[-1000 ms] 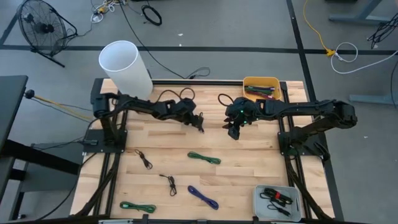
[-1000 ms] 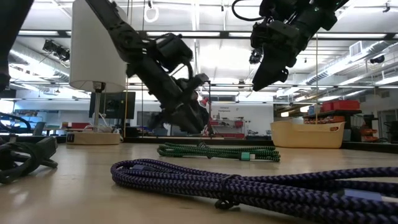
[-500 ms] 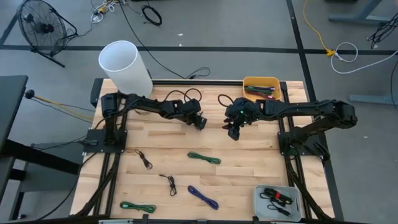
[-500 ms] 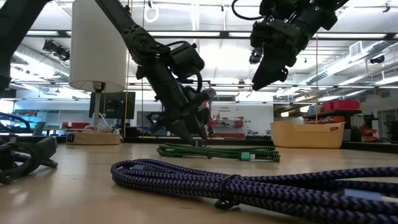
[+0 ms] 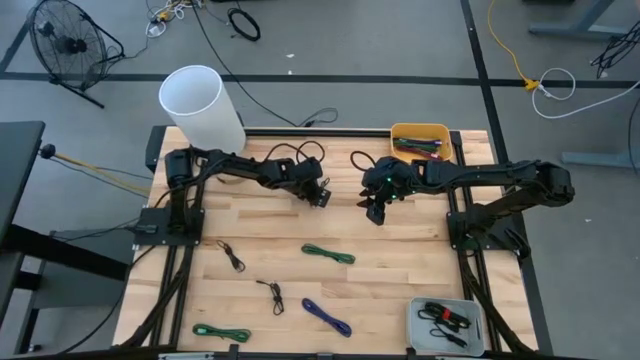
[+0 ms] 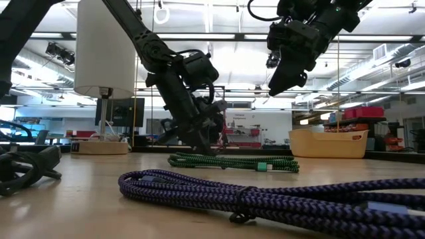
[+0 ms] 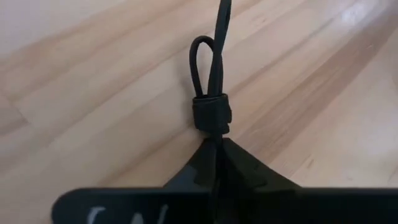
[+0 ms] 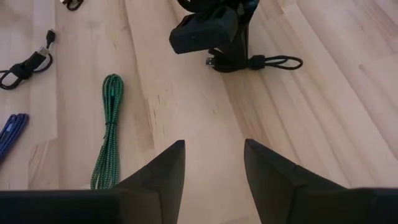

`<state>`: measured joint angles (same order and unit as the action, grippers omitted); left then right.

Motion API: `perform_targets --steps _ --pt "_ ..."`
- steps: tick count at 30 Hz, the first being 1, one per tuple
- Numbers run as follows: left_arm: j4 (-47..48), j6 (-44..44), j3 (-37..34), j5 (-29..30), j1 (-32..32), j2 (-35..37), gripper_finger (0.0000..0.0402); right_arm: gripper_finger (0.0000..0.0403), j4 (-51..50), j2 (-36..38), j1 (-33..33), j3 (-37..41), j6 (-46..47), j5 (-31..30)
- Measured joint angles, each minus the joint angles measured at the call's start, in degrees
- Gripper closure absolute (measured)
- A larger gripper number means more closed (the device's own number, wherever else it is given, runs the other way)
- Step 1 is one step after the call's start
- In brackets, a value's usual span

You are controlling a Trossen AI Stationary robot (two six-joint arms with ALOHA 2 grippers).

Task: Pick & Place USB Port
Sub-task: Put the black USB cable into the gray bin

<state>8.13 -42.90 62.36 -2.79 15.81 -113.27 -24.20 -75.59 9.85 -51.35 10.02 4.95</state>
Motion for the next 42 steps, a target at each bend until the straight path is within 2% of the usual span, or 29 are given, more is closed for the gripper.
perform_targets --steps 6,12,22,27,33,38,42 --pt "3.5 2.8 3.6 -0.2 -0.6 -0.2 0.0395 0.0239 0.0 0.0 0.0 0.0 0.0 0.0" --pt "13.7 5.4 10.0 1.1 -2.5 -0.6 0.0396 0.0239 0.0 0.0 0.0 0.0 0.0 0.0" --pt "19.2 9.5 15.7 5.5 -4.8 0.5 0.0397 0.0239 -0.8 0.0 0.0 0.0 0.0 0.0" --pt "19.0 12.1 15.7 6.4 -5.9 6.4 0.0397 0.0239 -0.9 0.0 0.0 0.0 0.0 0.0" --pt "19.3 15.3 15.8 11.6 -9.6 18.6 0.0397 0.0239 -0.9 0.0 0.0 0.0 0.3 0.0" --pt "19.1 20.7 15.8 17.6 -16.1 26.9 0.0397 0.0239 -0.3 0.0 -0.2 0.0 1.8 0.0" --pt "19.8 23.7 15.8 23.7 -22.3 29.6 0.0397 0.0239 2.4 0.0 -1.2 0.0 2.0 0.1"
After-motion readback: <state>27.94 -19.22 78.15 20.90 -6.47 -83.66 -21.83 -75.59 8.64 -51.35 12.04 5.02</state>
